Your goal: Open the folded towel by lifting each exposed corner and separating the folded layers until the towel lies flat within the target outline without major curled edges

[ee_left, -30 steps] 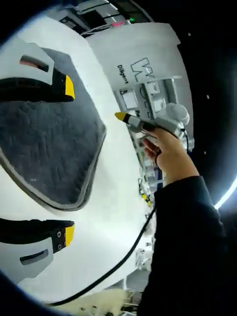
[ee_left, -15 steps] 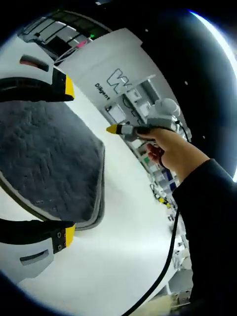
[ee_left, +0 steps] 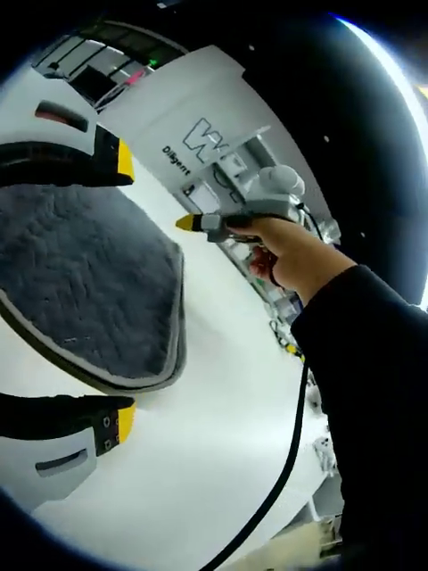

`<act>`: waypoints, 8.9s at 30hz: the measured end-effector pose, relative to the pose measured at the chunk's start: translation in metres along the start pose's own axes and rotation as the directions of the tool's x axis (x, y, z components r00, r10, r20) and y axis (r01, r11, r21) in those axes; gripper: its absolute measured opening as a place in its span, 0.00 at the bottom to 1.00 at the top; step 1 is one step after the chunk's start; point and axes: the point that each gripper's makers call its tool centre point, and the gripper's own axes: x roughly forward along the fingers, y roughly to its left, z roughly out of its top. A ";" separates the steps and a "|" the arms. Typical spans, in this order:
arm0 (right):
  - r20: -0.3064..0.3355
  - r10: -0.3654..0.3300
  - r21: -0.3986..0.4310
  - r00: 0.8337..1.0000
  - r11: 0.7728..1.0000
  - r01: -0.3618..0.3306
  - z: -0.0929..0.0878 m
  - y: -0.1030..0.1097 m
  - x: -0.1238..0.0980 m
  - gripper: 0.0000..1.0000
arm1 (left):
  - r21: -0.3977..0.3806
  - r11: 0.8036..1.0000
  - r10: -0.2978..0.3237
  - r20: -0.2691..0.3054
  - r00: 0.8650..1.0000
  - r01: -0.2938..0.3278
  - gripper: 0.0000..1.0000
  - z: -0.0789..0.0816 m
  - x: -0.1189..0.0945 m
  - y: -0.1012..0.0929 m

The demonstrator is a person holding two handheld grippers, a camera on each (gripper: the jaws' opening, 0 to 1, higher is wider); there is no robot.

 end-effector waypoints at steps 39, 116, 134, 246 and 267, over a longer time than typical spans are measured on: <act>0.046 0.078 0.205 0.996 0.975 -0.086 -0.005 0.002 0.002 0.70 | 0.186 0.981 0.045 0.054 0.998 -0.054 0.54 0.015 -0.012 -0.001; -0.077 0.294 0.630 0.953 0.755 -0.182 -0.045 0.030 0.037 0.00 | 0.132 0.984 -0.132 0.116 0.984 0.116 0.01 0.025 -0.009 -0.033; -0.166 0.220 0.537 0.961 0.838 -0.099 -0.023 0.033 0.032 0.00 | 0.026 0.991 -0.135 0.130 0.982 0.133 0.01 0.023 -0.030 -0.004; -0.200 0.283 0.061 0.938 0.959 -0.277 0.254 0.321 0.089 0.00 | -0.256 0.936 0.244 -0.026 0.969 -0.243 0.00 -0.178 -0.203 0.262; -0.154 0.350 -0.016 0.924 0.934 -0.356 0.295 0.398 0.114 0.00 | -0.259 0.885 0.352 -0.172 0.920 -0.387 0.00 -0.250 -0.244 0.312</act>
